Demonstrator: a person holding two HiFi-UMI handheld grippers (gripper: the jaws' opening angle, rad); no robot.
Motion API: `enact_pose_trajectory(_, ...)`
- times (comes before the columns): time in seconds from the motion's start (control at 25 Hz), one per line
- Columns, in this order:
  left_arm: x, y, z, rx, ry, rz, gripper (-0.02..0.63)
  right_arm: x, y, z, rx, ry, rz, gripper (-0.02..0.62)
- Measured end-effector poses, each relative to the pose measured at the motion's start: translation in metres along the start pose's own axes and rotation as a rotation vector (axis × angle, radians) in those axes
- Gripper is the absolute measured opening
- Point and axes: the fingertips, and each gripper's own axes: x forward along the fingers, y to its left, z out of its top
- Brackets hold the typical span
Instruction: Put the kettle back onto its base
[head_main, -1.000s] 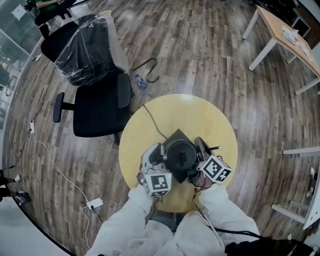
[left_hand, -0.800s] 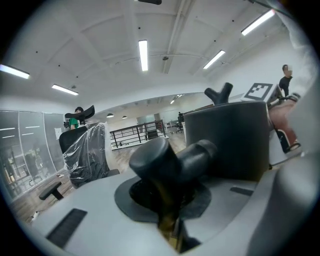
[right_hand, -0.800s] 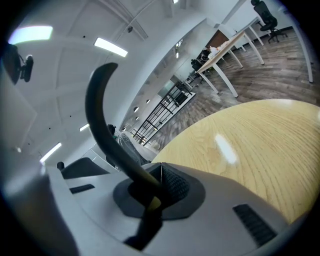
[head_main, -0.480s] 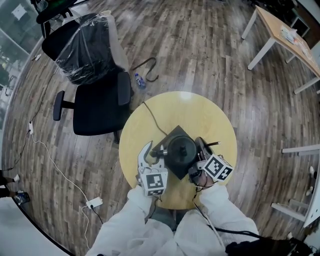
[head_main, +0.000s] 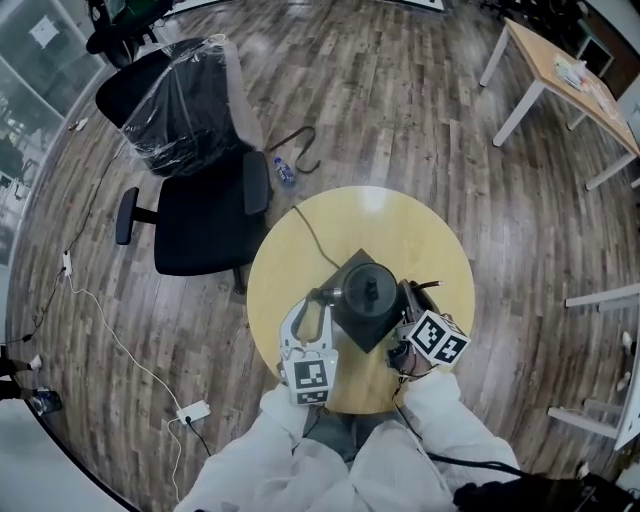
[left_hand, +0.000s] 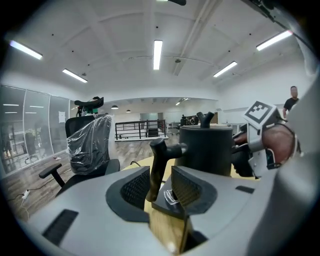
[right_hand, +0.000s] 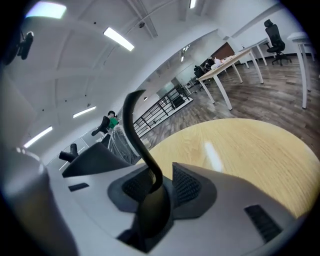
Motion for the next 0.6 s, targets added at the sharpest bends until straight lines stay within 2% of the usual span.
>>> enact_pose_trajectory(0.28,-0.031,0.000,-0.001,-0.086,0.020,-0.015,0.115,-0.041,0.009,-0.007,0.015,-0.053,-0.011,0.103)
enact_pose_trajectory(0.32,-0.037,-0.004,0.001,-0.107,0.023,-0.034,0.115,-0.049,0.013,-0.009,0.022,-0.054,0.015,0.103)
enact_pose_trajectory(0.44,-0.055,-0.019,0.015,-0.143,0.008,-0.113,0.115,-0.072,0.038,-0.012,0.055,-0.065,0.160,0.093)
enact_pose_trajectory(0.52,-0.065,-0.026,0.026,-0.131,-0.019,-0.158,0.115,-0.089,0.055,-0.009,0.025,-0.089,0.222,0.031)
enact_pose_trajectory(0.6,-0.073,-0.032,0.036,-0.121,-0.038,-0.187,0.115,-0.103,0.069,-0.007,-0.032,-0.106,0.251,0.016)
